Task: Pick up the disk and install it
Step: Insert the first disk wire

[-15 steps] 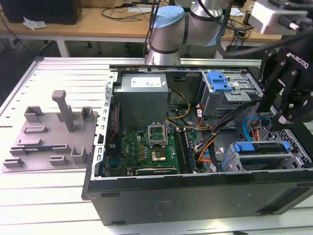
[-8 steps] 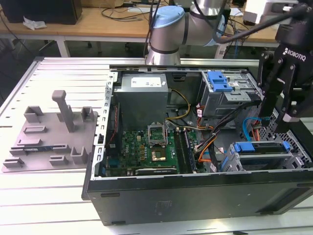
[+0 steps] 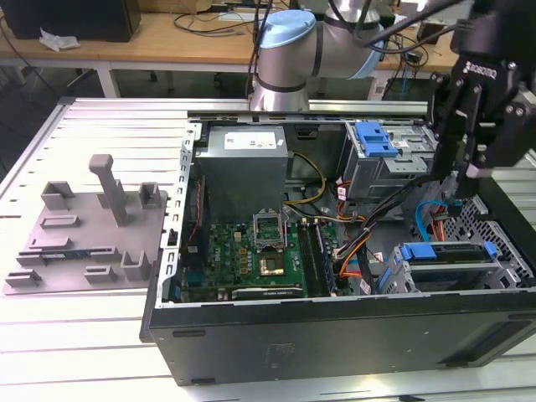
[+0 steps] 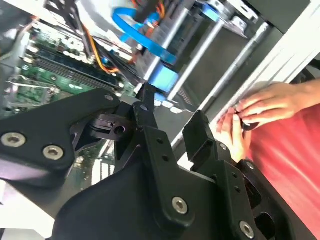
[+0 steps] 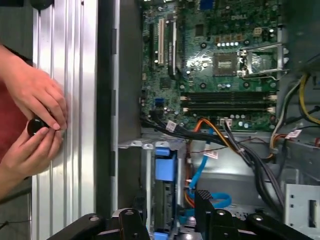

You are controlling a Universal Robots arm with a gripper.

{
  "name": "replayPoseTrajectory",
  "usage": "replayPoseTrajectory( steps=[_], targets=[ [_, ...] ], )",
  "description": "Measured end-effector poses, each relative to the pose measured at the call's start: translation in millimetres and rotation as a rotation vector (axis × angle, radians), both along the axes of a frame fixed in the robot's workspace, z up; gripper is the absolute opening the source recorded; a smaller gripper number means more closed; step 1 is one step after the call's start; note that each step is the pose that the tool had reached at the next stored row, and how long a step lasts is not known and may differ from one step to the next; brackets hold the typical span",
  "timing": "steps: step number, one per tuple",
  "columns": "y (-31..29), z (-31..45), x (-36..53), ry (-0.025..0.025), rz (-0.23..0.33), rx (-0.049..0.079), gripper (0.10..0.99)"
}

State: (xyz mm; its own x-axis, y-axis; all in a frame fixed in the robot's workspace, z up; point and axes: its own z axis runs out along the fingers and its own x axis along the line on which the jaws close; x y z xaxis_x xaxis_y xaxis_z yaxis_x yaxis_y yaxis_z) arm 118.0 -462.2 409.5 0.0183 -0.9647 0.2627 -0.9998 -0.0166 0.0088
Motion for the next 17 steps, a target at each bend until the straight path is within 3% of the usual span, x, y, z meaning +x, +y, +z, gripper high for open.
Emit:
replayPoseTrajectory(
  steps=[3, 5, 6, 7, 11, 12, 13, 15, 17],
  targets=[
    [13.7, -2.5, 8.8, 0.0002, 0.000, 0.000, 0.506],
    [20.1, -4.9, 20.3, 0.0014, 0.000, 0.000, 0.506],
    [23.6, -6.8, 31.5, 0.0038, 0.000, 0.000, 0.506],
    [25.2, -9.3, 43.5, 0.0066, 0.000, 0.000, 0.506],
    [30.0, -14.4, 61.6, 0.0099, 0.000, -0.008, 0.506],
    [34.8, -15.5, 65.5, 0.0102, 0.000, -0.021, 0.506],
    [39.7, -16.1, 66.0, 0.0100, 0.000, -0.049, 0.506],
    [40.3, -16.6, 65.9, 0.0067, -0.004, -0.076, 0.506],
    [40.4, -16.6, 65.8, -0.0004, -0.008, -0.092, 0.506]
  ],
)
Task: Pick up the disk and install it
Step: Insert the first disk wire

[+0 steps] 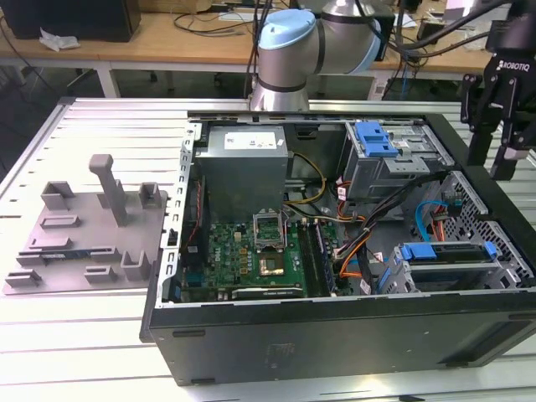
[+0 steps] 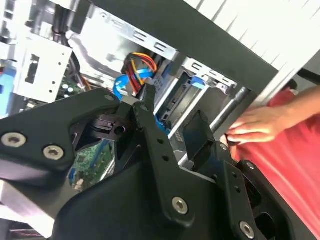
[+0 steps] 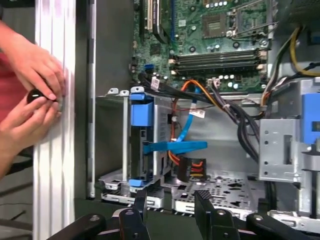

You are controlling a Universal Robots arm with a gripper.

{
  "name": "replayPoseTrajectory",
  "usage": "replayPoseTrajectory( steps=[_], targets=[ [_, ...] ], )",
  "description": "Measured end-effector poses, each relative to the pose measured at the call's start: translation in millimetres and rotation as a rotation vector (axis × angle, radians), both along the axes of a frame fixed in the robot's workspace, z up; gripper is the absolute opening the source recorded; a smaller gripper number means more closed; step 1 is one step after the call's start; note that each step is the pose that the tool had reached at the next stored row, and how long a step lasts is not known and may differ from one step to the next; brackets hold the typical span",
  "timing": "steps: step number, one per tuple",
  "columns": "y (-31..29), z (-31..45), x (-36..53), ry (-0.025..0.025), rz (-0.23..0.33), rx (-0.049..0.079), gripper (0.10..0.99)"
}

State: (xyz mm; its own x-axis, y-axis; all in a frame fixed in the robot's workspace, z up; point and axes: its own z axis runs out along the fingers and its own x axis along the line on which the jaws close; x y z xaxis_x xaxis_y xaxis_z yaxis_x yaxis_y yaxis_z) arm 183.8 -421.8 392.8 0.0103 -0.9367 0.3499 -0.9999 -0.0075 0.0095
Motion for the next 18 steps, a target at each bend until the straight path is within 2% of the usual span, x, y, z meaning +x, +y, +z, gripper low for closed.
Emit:
replayPoseTrajectory(
  steps=[2, 4, 5, 7, 8, 11, 12, 15, 16, 17, 18],
  targets=[
    [0.0, -0.8, -0.7, -0.0119, -0.010, -0.020, 0.506],
    [0.0, -1.3, -1.0, -0.0182, -0.016, -0.028, 0.506],
    [0.2, -1.9, -1.3, -0.0235, -0.021, -0.032, 0.506],
    [1.8, -3.0, -3.2, -0.0298, -0.025, -0.032, 0.506],
    [2.5, -4.9, -8.3, -0.0342, -0.024, -0.032, 0.506],
    [3.0, -5.6, -8.8, -0.0344, -0.024, -0.032, 0.506],
    [4.0, -5.9, -9.0, -0.0354, -0.025, -0.045, 0.506],
    [5.5, -6.8, -9.2, -0.0559, -0.036, -0.047, 0.506],
    [6.7, -7.0, -9.2, -0.0663, -0.040, -0.047, 0.506],
    [9.0, -7.3, -9.3, -0.0822, -0.045, -0.047, 0.506],
    [10.3, -7.6, -9.3, -0.0941, -0.053, -0.047, 0.506]
  ],
)
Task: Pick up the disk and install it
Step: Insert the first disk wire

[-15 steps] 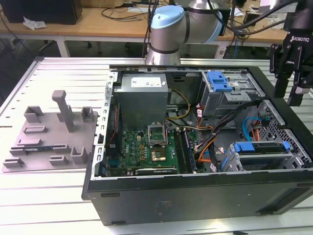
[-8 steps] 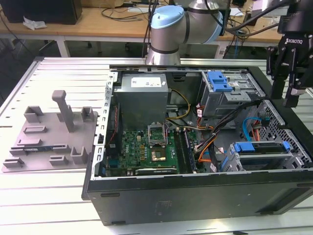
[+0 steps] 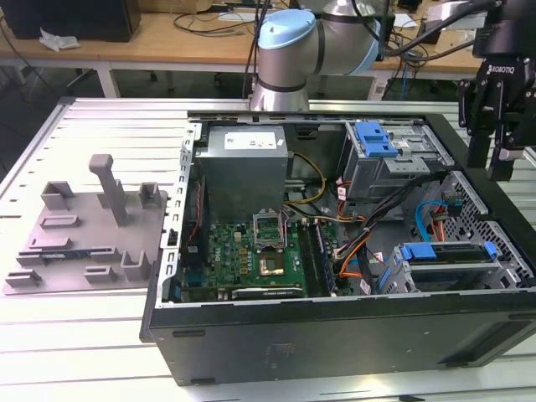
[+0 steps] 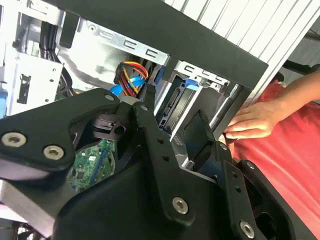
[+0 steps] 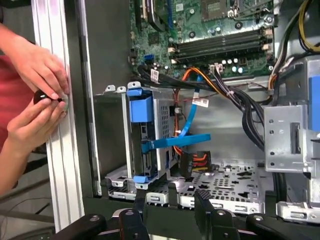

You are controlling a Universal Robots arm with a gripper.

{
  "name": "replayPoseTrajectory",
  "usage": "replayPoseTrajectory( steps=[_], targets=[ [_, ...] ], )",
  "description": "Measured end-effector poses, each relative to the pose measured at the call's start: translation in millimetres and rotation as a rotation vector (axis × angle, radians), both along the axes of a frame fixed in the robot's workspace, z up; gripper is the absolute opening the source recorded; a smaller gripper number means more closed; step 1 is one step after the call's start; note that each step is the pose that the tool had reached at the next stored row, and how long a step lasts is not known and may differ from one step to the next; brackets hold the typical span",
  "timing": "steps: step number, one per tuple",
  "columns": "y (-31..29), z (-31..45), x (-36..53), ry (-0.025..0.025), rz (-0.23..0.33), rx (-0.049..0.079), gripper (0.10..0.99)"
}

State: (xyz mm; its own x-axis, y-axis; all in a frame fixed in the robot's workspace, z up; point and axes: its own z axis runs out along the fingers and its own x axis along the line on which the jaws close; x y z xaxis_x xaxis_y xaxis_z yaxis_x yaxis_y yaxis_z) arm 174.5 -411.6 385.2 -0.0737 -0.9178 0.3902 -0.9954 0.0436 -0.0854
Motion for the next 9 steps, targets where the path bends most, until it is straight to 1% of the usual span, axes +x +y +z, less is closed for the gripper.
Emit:
replayPoseTrajectory(
  steps=[1, 4, 6, 7, 8, 9],
  targets=[
    [0.2, -0.1, 0.0, -0.0025, -0.006, 0.000, 0.506],
    [0.2, -1.1, 0.0, -0.0029, -0.044, 0.000, 0.506],
    [0.3, -3.5, -0.1, -0.0032, -0.092, 0.000, 0.506],
    [0.8, -5.3, -0.3, -0.0047, -0.106, 0.000, 0.506],
    [1.3, -6.3, -0.7, -0.0075, -0.113, 0.000, 0.506],
    [2.5, -6.8, -1.8, -0.0098, -0.114, -0.004, 0.506]
  ],
)
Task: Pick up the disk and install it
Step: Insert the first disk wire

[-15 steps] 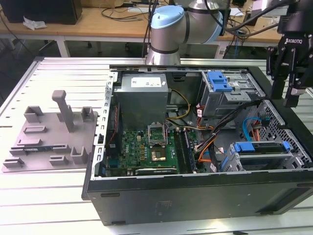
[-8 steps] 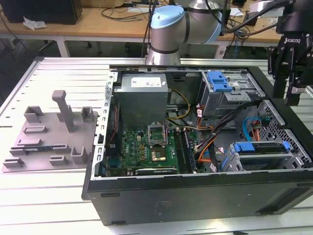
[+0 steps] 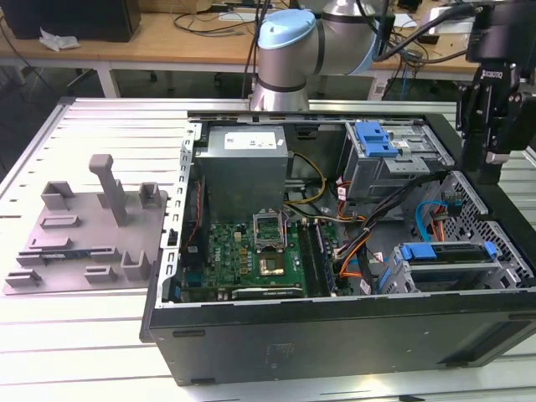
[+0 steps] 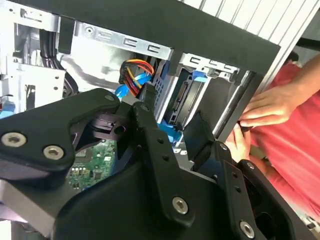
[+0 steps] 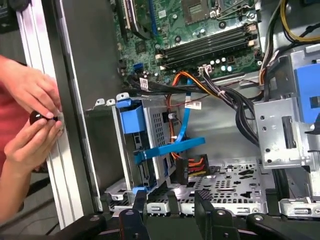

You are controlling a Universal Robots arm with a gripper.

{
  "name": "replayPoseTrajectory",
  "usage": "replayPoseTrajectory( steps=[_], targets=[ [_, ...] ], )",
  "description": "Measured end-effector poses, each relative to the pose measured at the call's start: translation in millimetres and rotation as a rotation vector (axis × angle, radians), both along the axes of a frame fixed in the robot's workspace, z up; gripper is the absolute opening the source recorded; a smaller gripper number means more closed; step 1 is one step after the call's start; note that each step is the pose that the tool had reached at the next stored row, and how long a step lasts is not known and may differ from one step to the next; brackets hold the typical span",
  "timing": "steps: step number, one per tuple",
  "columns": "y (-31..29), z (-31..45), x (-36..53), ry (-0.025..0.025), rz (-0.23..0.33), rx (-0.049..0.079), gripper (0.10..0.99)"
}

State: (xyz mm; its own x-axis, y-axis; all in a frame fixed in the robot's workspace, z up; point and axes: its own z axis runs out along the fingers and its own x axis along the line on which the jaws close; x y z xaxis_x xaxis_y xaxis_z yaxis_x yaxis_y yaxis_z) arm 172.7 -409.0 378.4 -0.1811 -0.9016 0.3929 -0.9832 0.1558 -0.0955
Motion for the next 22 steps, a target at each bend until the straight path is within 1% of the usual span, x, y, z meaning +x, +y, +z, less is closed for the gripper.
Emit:
replayPoseTrajectory(
  steps=[2, 4, 5, 8, 9, 12, 14, 15, 16, 17, 18, 19, 20, 21, 22],
  targets=[
    [4.5, -0.4, -3.0, -0.0004, 0.000, -0.055, 0.506],
    [9.1, -0.9, -4.5, -0.0004, 0.001, -0.084, 0.506],
    [14.3, -2.2, -4.8, -0.0004, 0.001, -0.092, 0.506],
    [21.5, -7.6, -5.0, -0.0003, 0.000, -0.093, 0.506],
    [24.7, -12.4, -5.0, -0.0003, 0.000, -0.093, 0.506],
    [25.2, -19.5, -6.4, -0.0002, -0.002, -0.094, 0.506],
    [25.2, -23.8, -11.1, -0.0002, -0.003, -0.095, 0.490],
    [25.2, -25.9, -12.8, -0.0002, -0.003, -0.095, 0.424],
    [25.2, -27.5, -13.6, -0.0001, -0.004, -0.095, 0.424],
    [25.2, -29.5, -13.8, -0.0002, -0.004, -0.096, 0.353],
    [25.2, -30.7, -13.8, 0.0003, -0.004, -0.097, 0.353],
    [25.2, -31.2, -13.9, 0.0012, -0.004, -0.099, 0.353],
    [25.2, -32.1, -13.8, 0.0033, -0.004, -0.107, 0.353],
    [25.2, -33.2, -13.8, 0.0067, -0.003, -0.116, 0.353],
    [25.2, -34.2, -13.8, 0.0091, -0.003, -0.122, 0.353]
  ],
)
